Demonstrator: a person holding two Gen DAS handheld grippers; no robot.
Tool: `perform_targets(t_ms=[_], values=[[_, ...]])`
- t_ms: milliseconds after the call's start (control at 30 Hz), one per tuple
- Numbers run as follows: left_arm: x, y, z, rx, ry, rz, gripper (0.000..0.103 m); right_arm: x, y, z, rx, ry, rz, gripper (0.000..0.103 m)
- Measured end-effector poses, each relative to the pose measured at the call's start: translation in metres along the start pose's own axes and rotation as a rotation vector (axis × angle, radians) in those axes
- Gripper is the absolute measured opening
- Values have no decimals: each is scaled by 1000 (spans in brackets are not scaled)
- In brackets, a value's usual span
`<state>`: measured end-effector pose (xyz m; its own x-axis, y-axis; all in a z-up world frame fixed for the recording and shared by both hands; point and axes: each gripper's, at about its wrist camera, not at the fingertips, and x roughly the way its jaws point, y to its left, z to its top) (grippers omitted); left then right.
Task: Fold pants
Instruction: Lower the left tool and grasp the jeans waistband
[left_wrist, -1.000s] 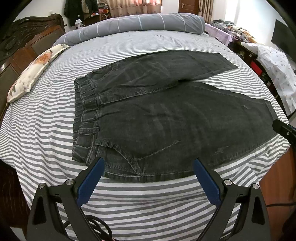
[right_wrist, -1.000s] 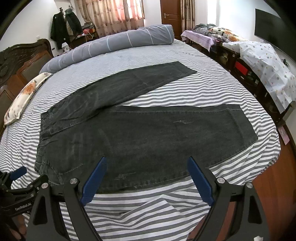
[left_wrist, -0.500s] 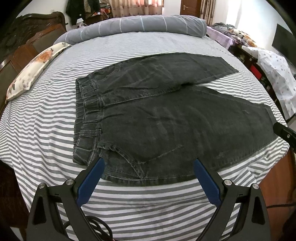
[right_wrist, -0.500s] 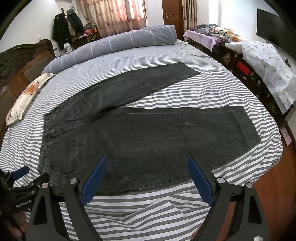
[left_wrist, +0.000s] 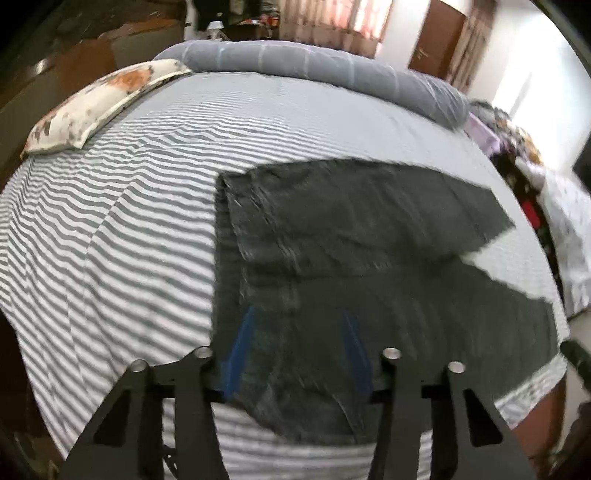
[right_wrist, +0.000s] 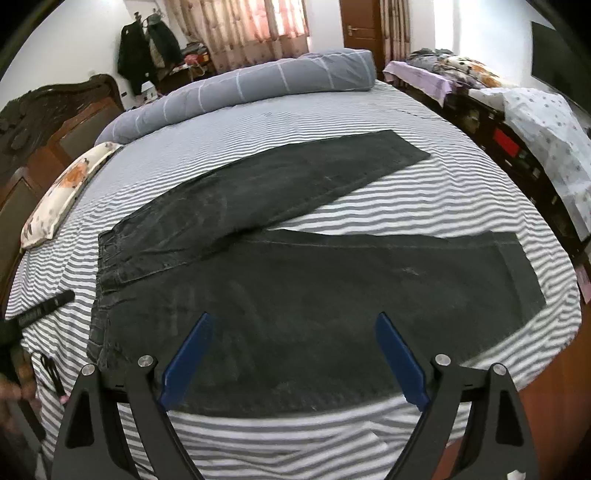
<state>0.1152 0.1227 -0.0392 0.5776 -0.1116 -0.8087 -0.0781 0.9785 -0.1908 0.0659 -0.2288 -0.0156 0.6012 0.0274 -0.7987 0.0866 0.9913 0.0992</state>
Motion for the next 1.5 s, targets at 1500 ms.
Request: perform_targets(t_ms=[1500], values=[[179,106,105,-455,-122,-143,8,288,125,213,-559,176,203,88]])
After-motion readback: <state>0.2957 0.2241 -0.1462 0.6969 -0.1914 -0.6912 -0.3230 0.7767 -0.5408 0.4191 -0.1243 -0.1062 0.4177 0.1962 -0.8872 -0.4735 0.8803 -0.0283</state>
